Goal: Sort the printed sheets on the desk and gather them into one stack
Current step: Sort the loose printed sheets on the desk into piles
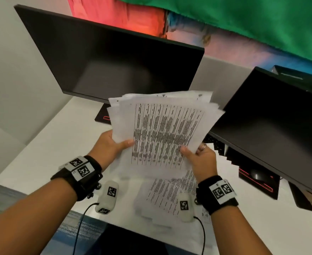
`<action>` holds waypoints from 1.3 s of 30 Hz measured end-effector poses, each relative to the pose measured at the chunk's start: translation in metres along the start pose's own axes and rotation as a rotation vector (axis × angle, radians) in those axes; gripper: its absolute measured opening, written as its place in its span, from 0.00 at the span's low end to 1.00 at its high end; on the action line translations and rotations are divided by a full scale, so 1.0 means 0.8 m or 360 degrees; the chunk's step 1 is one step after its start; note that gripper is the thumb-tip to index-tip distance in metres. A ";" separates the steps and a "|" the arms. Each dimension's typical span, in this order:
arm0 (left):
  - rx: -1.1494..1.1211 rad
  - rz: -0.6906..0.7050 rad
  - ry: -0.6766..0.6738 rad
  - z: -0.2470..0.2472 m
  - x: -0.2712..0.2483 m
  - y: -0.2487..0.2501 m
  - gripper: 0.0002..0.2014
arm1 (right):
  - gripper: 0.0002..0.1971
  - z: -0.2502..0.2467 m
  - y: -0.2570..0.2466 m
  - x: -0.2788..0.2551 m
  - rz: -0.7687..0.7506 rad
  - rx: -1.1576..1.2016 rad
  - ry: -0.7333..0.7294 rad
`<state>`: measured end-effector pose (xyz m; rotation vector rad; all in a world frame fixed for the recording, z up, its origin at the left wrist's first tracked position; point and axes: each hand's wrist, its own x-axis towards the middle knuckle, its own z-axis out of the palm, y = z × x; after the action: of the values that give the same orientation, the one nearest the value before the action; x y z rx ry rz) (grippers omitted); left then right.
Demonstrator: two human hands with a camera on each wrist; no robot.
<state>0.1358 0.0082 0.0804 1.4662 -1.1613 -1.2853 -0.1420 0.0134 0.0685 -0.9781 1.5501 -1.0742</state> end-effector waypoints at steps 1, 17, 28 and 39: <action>-0.0023 0.0083 0.0042 0.001 -0.002 0.017 0.20 | 0.19 -0.001 -0.018 -0.004 -0.0121 0.0015 0.0019; 0.0425 0.0111 0.0328 0.046 0.016 -0.021 0.13 | 0.68 0.000 0.109 -0.008 0.1035 -0.1305 0.0472; 0.0472 -0.0225 0.0346 -0.030 0.015 -0.059 0.19 | 0.63 -0.053 0.137 0.011 0.0885 -0.1013 0.0394; 0.0871 -0.0727 0.0113 -0.008 -0.002 -0.111 0.19 | 0.13 -0.086 -0.009 -0.028 0.0087 -0.0796 0.0439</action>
<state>0.1520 0.0290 -0.0048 2.2624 -1.2316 -1.2436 -0.2040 0.0440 0.0906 -1.1416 2.1235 -0.8202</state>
